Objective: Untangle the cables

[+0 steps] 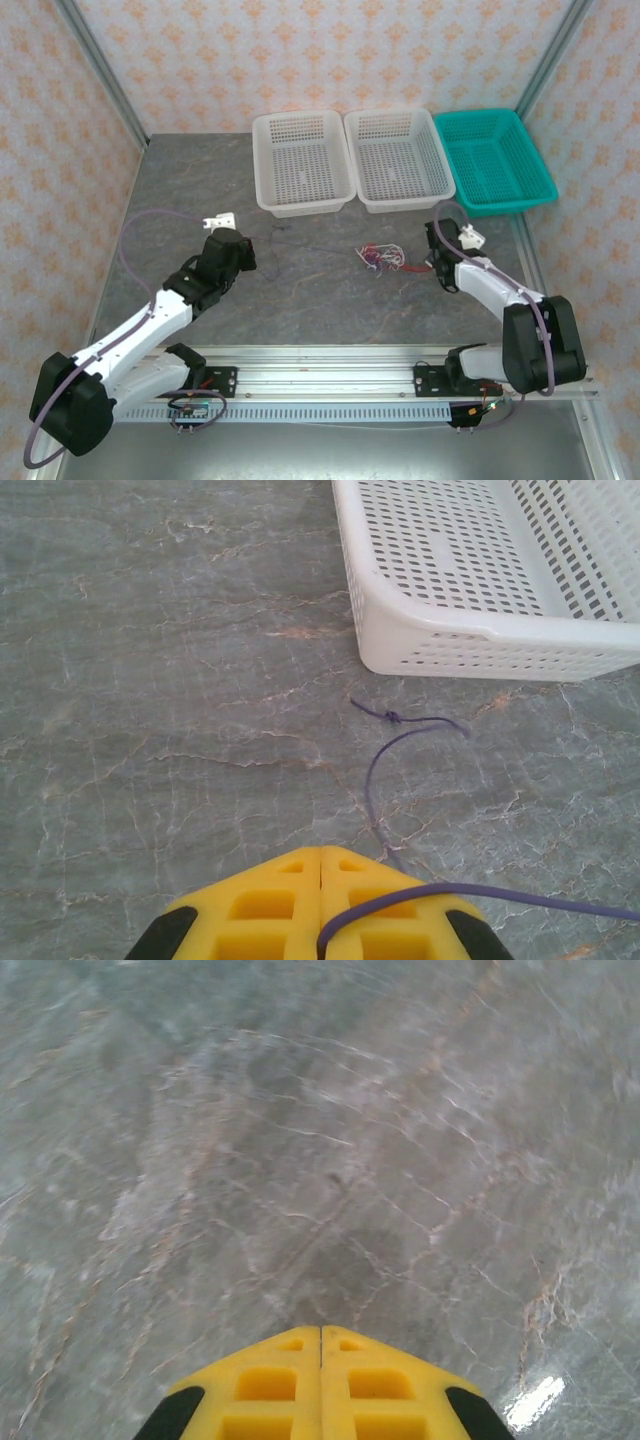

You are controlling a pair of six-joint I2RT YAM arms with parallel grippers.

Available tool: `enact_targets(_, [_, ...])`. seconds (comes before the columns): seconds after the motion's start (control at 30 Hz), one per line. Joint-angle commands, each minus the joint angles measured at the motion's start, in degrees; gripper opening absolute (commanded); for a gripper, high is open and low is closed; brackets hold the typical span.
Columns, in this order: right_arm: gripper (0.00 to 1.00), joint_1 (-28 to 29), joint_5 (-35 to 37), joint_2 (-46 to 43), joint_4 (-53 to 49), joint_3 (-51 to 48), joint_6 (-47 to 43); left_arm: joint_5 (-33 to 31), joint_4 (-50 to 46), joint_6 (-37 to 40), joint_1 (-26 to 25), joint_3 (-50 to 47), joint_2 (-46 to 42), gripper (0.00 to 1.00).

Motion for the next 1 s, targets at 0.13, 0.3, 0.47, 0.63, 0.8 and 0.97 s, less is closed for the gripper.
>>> enact_targets(0.13, [0.0,-12.82,-1.35,-5.38,3.22,-3.4,5.98,-6.34,-5.22,-3.87,4.42,-0.61,-2.62,0.0])
enact_targets(0.3, [0.0,-21.82,-0.59,-11.44,2.39,-3.96,6.17,-6.67,-8.23,-6.68,9.19,-2.24,-4.75,0.0])
enact_targets(0.47, [0.0,-25.58,1.86,-16.6,1.2,-5.05,6.08,-6.98,-9.84,-10.4,12.99,-3.7,-6.26,0.0])
enact_targets(0.63, [0.0,-25.88,4.1,-20.11,0.86,-6.49,5.87,-7.27,-11.95,-13.74,17.17,-4.1,-6.81,0.0])
enact_targets(0.8, [0.0,-23.36,-13.91,-16.81,10.23,-7.8,-5.55,2.09,-6.09,-9.1,18.21,-4.5,-6.16,0.0])
enact_targets(0.97, [0.07,-3.76,-13.72,-6.53,5.07,-3.04,-11.15,19.4,10.15,-6.53,15.98,-7.45,-0.58,0.0])
